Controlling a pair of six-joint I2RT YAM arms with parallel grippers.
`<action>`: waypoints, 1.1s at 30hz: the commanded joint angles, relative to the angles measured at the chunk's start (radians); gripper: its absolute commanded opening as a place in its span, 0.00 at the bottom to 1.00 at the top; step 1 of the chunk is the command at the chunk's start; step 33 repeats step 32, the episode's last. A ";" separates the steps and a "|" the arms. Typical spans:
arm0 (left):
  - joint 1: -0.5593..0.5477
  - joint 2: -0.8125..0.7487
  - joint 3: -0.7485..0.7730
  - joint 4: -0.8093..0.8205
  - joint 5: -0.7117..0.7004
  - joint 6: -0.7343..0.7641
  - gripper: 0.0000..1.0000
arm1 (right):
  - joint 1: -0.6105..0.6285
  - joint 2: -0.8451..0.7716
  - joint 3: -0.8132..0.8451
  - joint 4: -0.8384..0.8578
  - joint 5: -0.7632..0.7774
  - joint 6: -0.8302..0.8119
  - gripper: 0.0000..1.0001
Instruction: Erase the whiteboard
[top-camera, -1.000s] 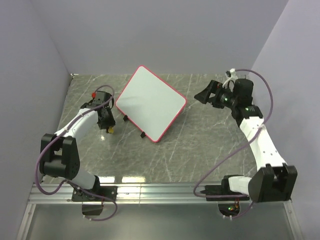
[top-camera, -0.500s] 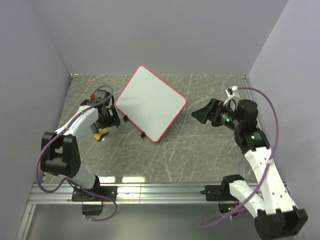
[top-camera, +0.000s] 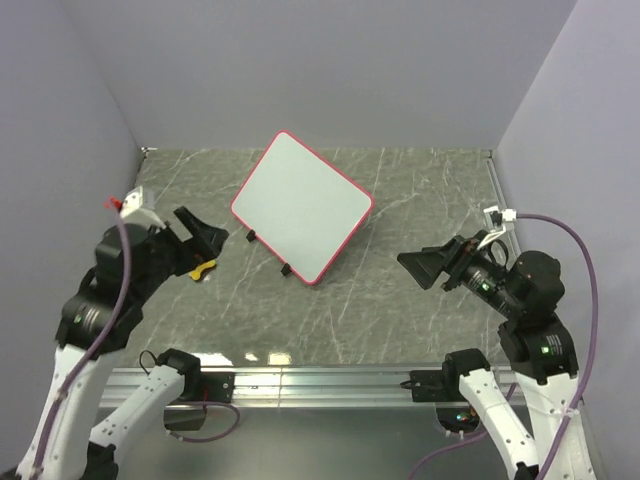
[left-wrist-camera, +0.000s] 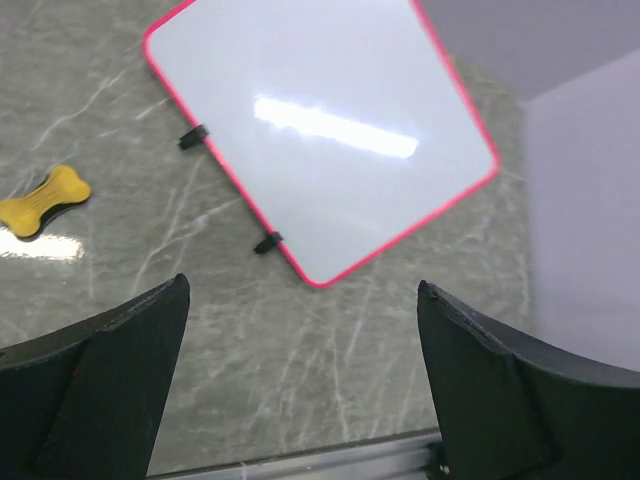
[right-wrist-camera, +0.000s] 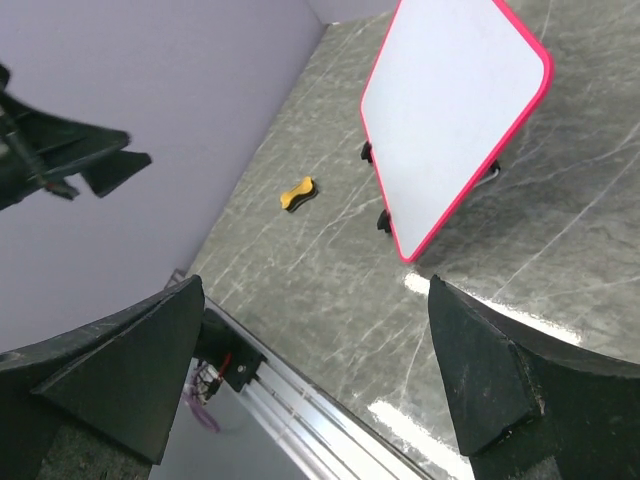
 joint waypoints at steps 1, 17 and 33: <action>-0.002 -0.076 0.049 -0.018 0.105 -0.022 0.99 | 0.008 -0.057 0.086 -0.095 0.016 -0.024 1.00; -0.001 -0.062 0.068 0.093 -0.108 0.074 0.94 | 0.006 -0.194 0.057 -0.306 0.055 -0.042 1.00; -0.001 -0.076 -0.185 0.503 -0.302 0.362 1.00 | 0.006 -0.159 -0.046 -0.250 0.081 -0.057 1.00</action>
